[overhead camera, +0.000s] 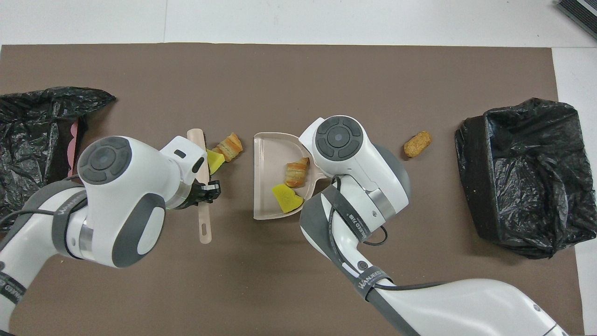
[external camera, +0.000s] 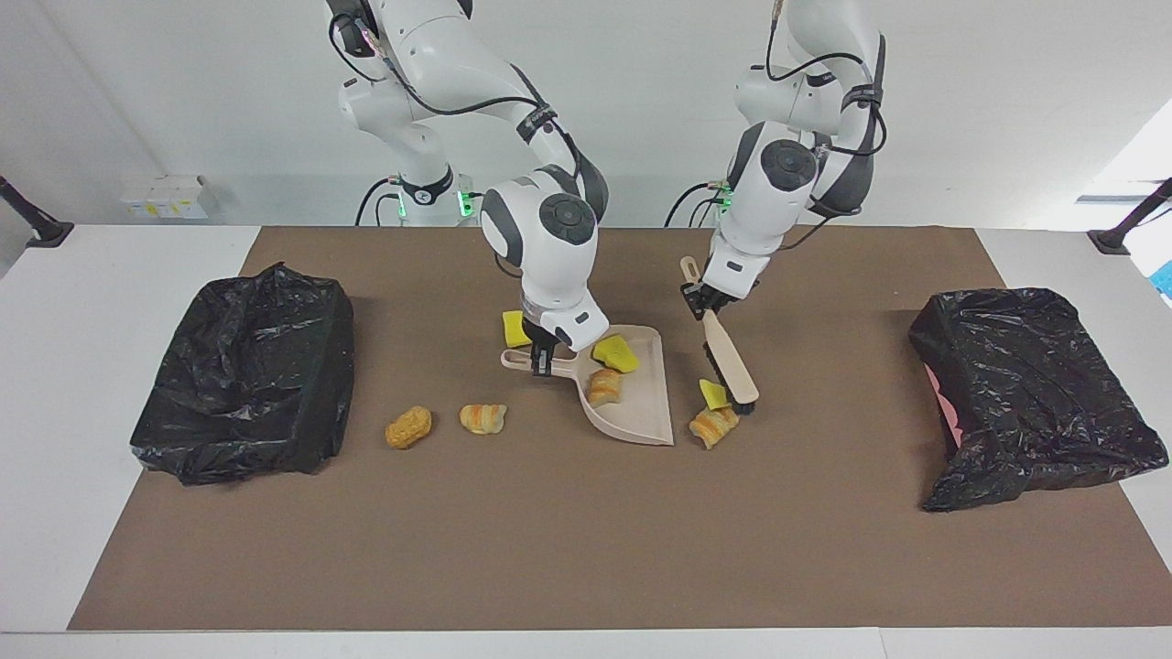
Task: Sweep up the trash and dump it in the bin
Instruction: 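Move the brush with the left gripper behind the remaining sponge pieces, then sweep the remaining sponge pieces into the dustpan with the left gripper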
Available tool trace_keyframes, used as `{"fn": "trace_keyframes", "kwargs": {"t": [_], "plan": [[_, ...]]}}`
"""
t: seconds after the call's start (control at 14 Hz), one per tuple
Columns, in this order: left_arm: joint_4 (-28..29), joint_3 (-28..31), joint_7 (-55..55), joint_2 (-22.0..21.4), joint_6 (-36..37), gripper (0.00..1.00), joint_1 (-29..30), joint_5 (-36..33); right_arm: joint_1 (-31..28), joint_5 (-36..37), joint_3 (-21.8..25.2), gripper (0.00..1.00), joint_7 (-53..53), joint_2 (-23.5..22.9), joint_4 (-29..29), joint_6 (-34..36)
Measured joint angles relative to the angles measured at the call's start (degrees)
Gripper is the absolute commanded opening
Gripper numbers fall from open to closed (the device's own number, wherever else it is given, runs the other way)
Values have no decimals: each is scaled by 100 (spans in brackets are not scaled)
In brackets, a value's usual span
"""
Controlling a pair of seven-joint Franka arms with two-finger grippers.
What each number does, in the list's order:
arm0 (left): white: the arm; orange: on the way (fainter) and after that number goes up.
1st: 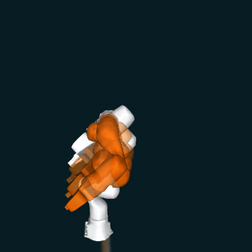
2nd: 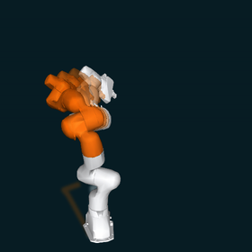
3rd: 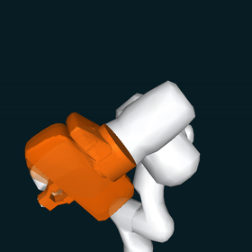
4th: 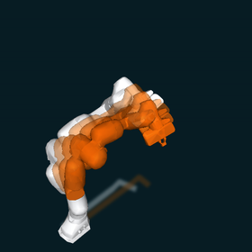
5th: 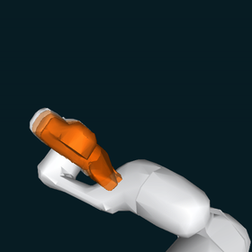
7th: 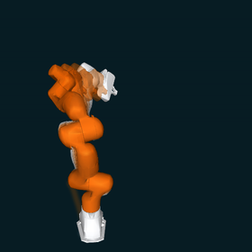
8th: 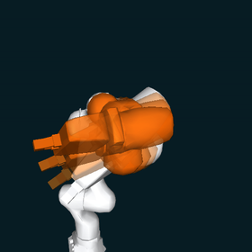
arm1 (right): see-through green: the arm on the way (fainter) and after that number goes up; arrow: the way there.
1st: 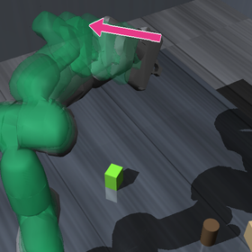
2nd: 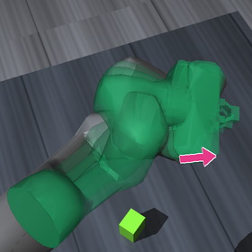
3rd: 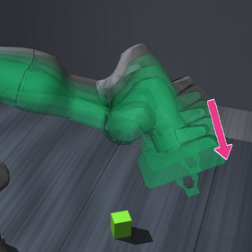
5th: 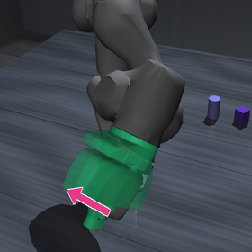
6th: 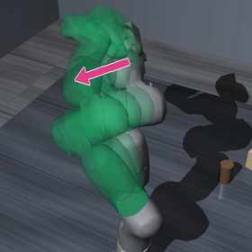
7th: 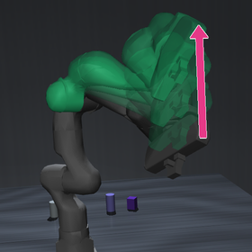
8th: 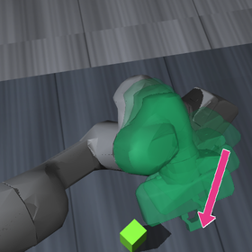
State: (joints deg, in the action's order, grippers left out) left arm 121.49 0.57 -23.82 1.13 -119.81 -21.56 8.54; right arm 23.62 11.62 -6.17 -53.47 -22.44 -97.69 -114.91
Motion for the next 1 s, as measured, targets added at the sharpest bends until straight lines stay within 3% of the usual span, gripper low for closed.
{"fn": "trace_keyframes", "kwargs": {"t": [0.21, 0.64, 1.0], "plan": [[6, 16, 688, 168, -182, 0, 336, 0, 0, 0, 0, 0, 0, 0, 0, 0], [-8, -93, 825, 736, -793, 0, 280, -156, 0, 0, 0, 0, 2, 0, 0, 0], [-12, -147, 1969, 721, -677, 0, -401, -205, 0, 0, 3, 0, 6, 0, -14, 0]]}}
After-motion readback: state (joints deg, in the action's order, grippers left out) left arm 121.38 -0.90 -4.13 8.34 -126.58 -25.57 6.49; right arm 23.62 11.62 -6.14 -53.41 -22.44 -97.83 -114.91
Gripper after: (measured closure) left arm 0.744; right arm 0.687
